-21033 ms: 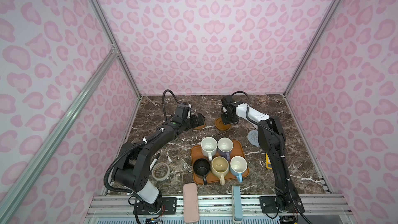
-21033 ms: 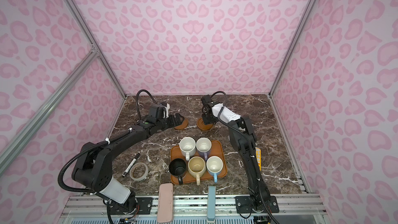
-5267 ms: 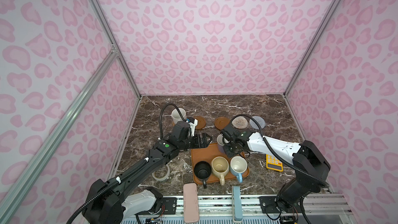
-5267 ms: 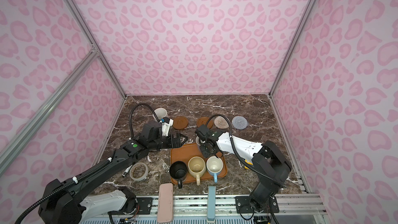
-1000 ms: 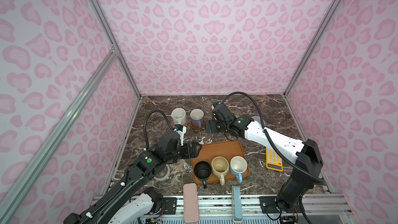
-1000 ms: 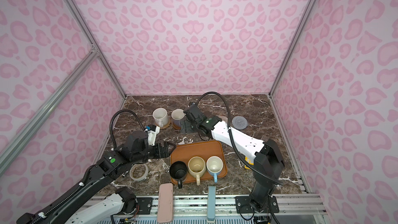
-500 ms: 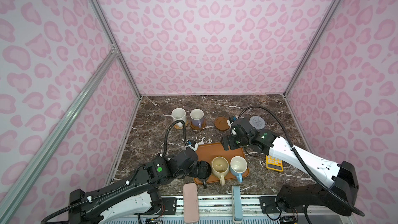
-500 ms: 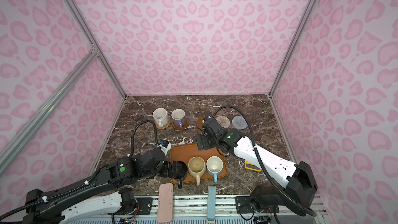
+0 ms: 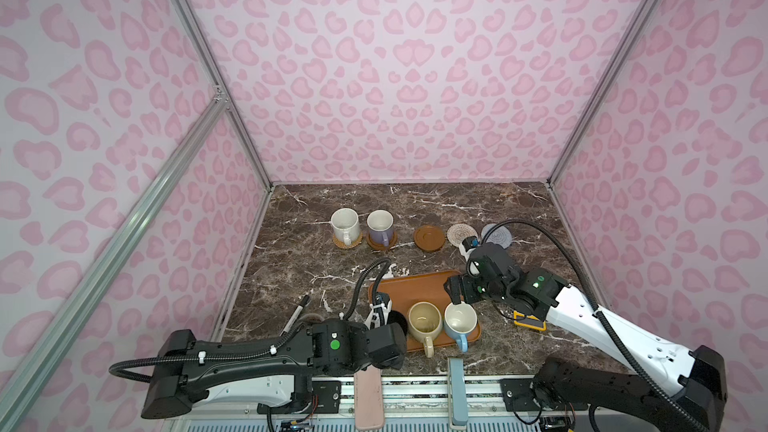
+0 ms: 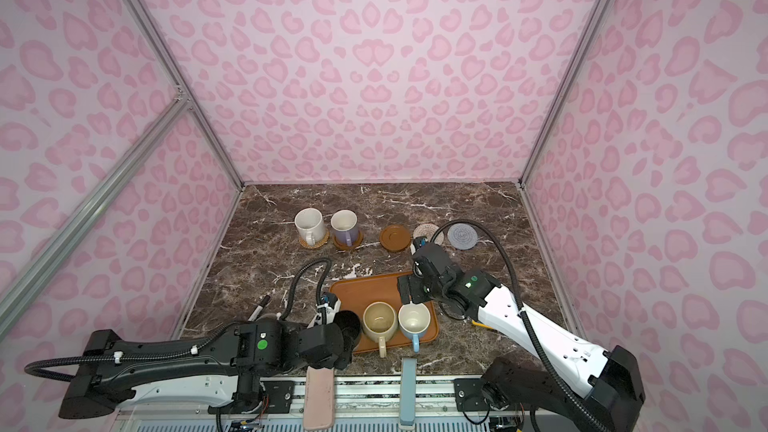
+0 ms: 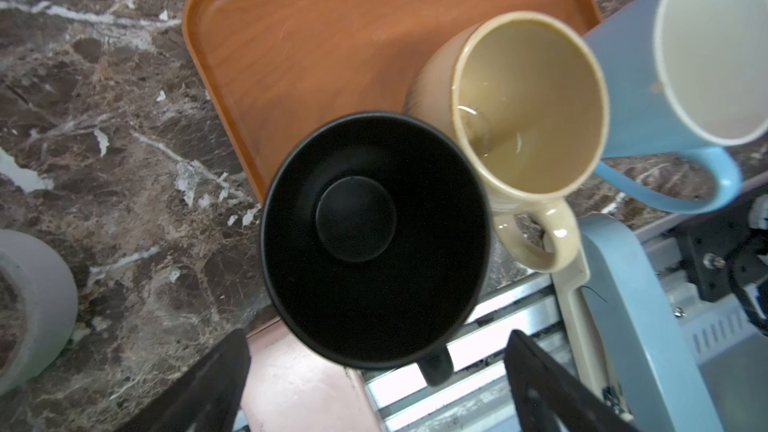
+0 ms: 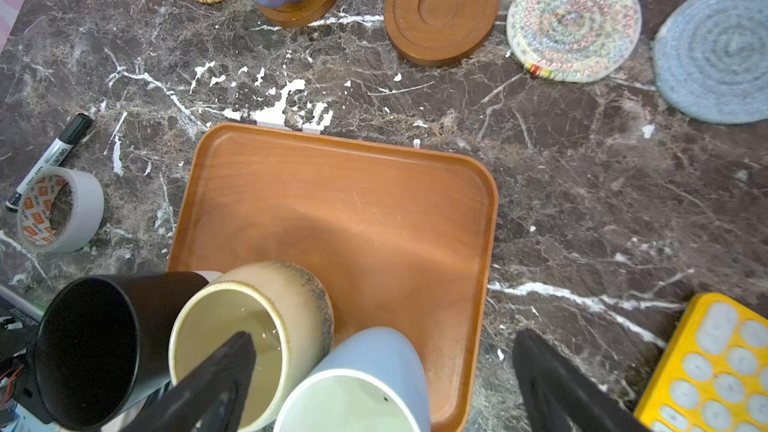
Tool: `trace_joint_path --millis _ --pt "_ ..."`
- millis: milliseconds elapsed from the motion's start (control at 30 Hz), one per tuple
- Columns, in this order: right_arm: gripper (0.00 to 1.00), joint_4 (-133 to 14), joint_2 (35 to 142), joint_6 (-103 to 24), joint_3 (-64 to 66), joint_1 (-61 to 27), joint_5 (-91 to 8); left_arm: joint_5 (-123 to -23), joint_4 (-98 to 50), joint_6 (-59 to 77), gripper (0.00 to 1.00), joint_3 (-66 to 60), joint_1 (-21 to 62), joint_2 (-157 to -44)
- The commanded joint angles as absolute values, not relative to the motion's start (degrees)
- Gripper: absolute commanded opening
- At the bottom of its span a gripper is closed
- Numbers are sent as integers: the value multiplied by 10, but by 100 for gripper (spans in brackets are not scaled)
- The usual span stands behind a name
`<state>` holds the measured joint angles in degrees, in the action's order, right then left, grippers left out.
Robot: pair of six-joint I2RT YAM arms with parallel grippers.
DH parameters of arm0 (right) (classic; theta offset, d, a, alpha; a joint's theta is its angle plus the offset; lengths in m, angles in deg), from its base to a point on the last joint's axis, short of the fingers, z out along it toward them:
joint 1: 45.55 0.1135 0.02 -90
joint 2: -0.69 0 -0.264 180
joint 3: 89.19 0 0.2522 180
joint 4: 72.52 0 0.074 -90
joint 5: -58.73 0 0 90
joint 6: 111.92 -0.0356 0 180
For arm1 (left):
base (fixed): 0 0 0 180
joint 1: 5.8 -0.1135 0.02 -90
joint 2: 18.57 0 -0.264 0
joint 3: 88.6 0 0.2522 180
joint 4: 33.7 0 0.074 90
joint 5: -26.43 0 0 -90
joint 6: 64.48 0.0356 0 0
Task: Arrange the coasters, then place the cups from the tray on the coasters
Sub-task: 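Move the left gripper over the black mug on the tray while the right withdraws, then lower the left gripper into the black mug and grip it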
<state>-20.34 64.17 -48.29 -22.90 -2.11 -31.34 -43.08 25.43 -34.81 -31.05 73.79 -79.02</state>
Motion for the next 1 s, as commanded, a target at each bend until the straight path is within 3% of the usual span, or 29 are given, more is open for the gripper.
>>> trace_joint_path --millis 0,100,367,533,700,767,967 --pt "99 -207 634 -486 -234 -21 -325 -408 225 -386 99 -321 740 -816" --pt "99 -210 627 -485 -234 -21 -323 -406 209 -388 96 -320 740 -841" --pt "99 -216 618 -485 -235 -21 -326 -390 232 -408 73 -313 740 -881" --pt "99 -225 610 -487 -247 -21 -336 -386 230 -419 50 -322 740 -880" --pt "99 -235 610 -487 -248 -21 -338 -368 233 -420 38 -314 740 -900" --pt "99 -239 611 -487 -248 -21 -342 -364 234 -420 28 -309 740 -912" --pt "99 -249 607 -489 -250 -20 -346 -362 223 -420 27 -305 737 -936"
